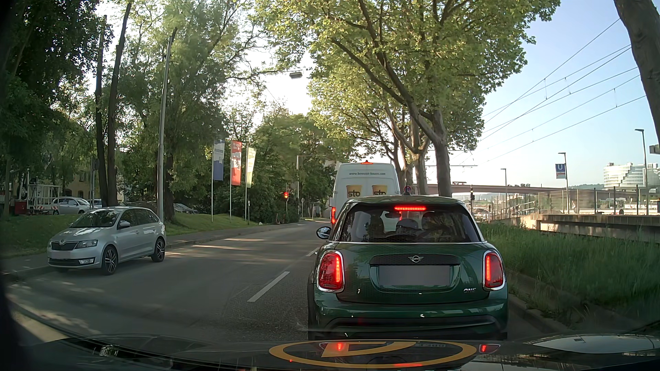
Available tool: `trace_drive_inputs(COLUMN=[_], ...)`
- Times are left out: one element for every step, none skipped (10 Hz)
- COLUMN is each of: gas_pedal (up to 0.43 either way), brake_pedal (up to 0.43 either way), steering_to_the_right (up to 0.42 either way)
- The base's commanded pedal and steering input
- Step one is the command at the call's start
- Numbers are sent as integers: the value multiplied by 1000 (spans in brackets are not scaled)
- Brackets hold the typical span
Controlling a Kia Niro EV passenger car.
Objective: Follow the waypoints while adhering to traffic rules and regulations
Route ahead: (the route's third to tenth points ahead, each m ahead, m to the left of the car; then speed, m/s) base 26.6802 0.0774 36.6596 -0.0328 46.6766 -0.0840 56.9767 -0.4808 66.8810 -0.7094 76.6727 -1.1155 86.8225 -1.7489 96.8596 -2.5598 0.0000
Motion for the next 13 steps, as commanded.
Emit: trace_drive_inputs(gas_pedal=[0,0,0,0,0,0,0,0,0,0,0,0,0], brake_pedal=[220,220,220,220,220,220,220,220,220,220,220,220,220], steering_to_the_right=[19,20,20,20,20,20,20,19,20,20,20,20,20])
